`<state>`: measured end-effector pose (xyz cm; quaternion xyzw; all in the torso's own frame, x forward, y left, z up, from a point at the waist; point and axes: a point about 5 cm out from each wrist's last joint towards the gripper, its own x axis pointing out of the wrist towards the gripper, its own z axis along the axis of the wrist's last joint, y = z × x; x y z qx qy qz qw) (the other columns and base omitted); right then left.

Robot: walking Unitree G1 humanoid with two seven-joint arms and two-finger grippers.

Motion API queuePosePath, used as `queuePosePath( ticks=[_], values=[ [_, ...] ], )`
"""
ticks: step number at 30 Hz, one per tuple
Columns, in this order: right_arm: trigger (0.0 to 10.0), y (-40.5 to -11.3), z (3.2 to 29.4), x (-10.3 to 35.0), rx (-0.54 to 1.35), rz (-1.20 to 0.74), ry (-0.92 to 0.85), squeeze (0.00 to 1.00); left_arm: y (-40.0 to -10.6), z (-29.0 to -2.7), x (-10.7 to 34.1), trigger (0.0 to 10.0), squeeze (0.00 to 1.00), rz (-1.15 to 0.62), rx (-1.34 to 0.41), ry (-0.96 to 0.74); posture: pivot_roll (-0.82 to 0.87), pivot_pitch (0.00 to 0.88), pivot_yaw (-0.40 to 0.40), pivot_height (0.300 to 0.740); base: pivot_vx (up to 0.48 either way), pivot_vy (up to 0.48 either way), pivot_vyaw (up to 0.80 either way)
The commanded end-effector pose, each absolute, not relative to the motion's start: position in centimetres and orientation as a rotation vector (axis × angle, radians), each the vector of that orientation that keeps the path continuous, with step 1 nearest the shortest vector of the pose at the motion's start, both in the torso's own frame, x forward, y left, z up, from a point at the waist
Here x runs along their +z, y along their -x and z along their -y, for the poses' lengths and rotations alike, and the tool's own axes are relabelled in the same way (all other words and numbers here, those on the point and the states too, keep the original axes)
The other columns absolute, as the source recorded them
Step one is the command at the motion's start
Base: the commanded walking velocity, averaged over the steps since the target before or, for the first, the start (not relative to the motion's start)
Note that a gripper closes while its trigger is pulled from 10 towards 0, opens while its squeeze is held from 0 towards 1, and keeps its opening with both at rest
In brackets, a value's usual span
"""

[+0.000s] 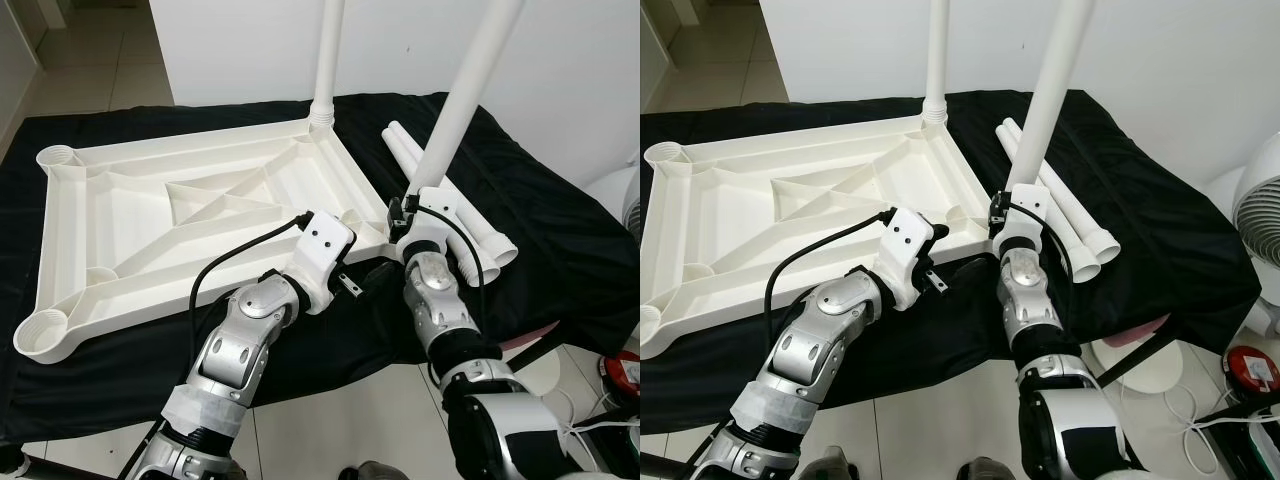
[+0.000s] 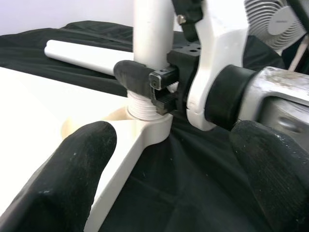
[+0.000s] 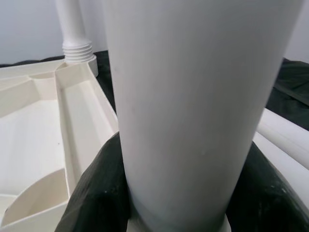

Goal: Building children table

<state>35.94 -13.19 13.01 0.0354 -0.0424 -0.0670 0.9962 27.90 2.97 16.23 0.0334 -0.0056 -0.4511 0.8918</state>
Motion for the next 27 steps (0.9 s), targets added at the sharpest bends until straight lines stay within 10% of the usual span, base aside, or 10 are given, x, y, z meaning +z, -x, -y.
queuePosePath(
  ticks=[1,12,13,14,15,24,25,27],
  values=[
    [10.0,-34.9,13.0,11.3,-0.188,0.008,-0.083,0.0,-28.5,-3.3,16.4,10.0,0.0,0.021,-0.827,-0.075,0.04,0.0,-0.047,0.74,0.0,0.0,0.0],
    [10.0,-33.9,11.8,11.2,-0.163,0.011,-0.093,0.0,-28.7,-3.6,16.5,10.0,0.0,0.027,-0.821,-0.081,0.03,0.0,-0.045,0.74,0.0,0.0,0.0],
    [10.0,-33.7,11.7,11.3,-0.158,0.019,-0.105,0.55,-28.9,-3.8,16.5,10.0,0.0,0.028,-0.815,-0.083,0.03,0.0,-0.045,0.74,0.0,0.0,0.0],
    [10.0,-33.7,11.7,11.3,-0.158,0.019,-0.105,0.55,-28.9,-3.8,16.5,10.0,0.0,0.028,-0.815,-0.083,0.03,0.0,-0.045,0.74,0.0,0.0,0.0],
    [10.0,-33.6,11.8,11.6,-0.157,0.048,-0.118,1.0,-29.0,-3.9,16.6,10.0,0.0,0.031,-0.81,-0.082,0.03,0.0,-0.046,0.74,0.0,0.0,0.0],
    [10.0,-33.7,12.2,13.1,-0.061,0.142,-0.133,0.94,-29.3,-4.1,16.9,10.0,0.0,0.044,-0.806,-0.089,0.03,0.0,-0.046,0.74,0.0,0.0,0.0],
    [10.0,-33.8,12.4,13.1,-0.038,0.144,-0.13,0.0,-29.3,-4.1,16.9,10.0,0.0,0.045,-0.806,-0.09,0.03,0.0,-0.046,0.74,0.0,0.0,0.0],
    [10.0,-33.8,12.4,13.1,-0.038,0.144,-0.13,0.0,-29.3,-4.1,16.9,10.0,0.0,0.045,-0.806,-0.09,0.03,0.0,-0.046,0.74,0.0,0.0,0.0]
  ],
)
